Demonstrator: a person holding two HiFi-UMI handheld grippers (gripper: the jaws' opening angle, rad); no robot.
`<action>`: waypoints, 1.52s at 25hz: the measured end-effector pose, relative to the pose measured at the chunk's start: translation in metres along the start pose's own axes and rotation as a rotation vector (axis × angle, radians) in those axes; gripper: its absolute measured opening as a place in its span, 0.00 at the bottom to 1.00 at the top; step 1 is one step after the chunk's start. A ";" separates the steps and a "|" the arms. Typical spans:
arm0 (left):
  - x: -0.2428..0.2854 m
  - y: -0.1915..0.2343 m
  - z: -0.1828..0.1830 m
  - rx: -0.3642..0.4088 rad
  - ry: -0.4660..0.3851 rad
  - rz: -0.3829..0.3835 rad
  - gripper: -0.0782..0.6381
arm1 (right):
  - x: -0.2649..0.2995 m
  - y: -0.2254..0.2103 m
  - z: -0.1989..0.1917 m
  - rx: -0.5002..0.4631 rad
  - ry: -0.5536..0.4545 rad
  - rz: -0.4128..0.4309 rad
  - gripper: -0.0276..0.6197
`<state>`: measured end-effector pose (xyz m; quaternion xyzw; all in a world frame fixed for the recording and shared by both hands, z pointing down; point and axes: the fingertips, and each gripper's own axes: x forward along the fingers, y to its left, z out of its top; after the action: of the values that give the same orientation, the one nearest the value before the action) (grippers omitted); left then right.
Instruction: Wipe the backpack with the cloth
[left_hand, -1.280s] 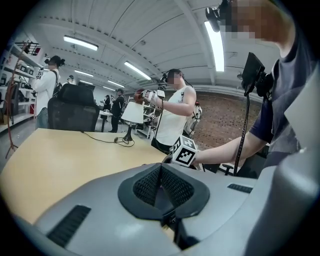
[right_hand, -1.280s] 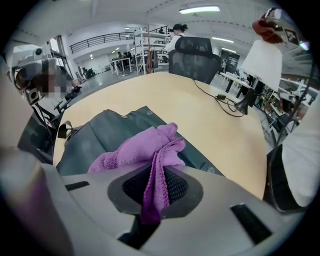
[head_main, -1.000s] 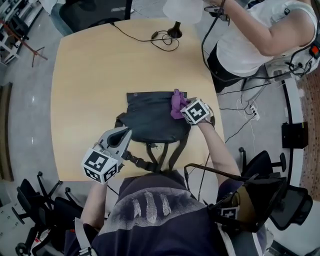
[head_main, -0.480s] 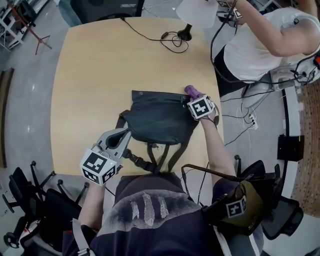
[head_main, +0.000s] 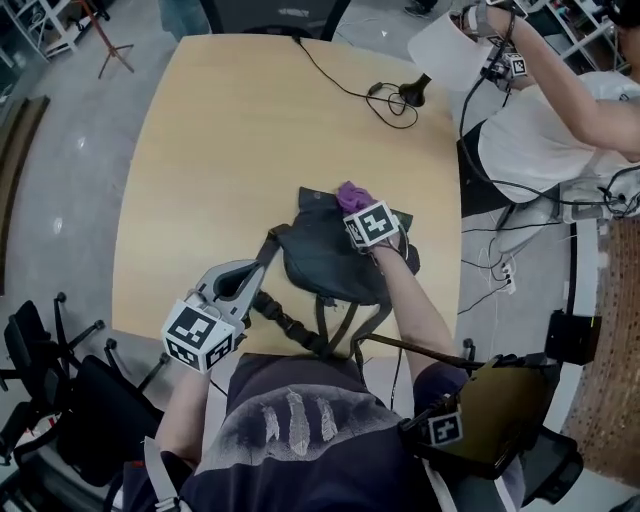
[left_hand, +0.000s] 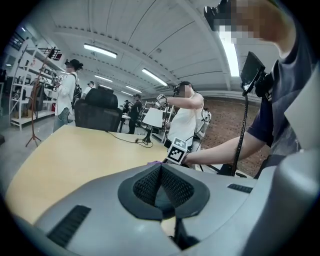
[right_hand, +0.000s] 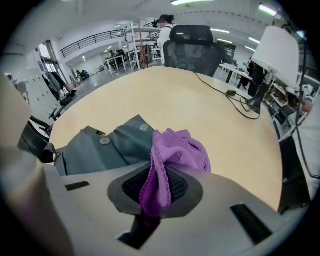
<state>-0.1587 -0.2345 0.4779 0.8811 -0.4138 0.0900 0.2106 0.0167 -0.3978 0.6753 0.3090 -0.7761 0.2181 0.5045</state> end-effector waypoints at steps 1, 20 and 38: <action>-0.003 0.004 0.000 -0.003 -0.003 0.006 0.12 | 0.004 0.008 0.008 -0.009 -0.001 0.014 0.09; -0.028 0.038 0.004 -0.020 -0.029 0.062 0.12 | -0.007 0.138 0.100 0.206 -0.152 0.629 0.09; -0.006 0.009 -0.004 -0.002 0.009 -0.010 0.12 | -0.022 0.109 0.023 -0.027 -0.045 0.308 0.09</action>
<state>-0.1694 -0.2336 0.4822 0.8825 -0.4085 0.0922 0.2139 -0.0684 -0.3292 0.6433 0.1843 -0.8282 0.2753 0.4520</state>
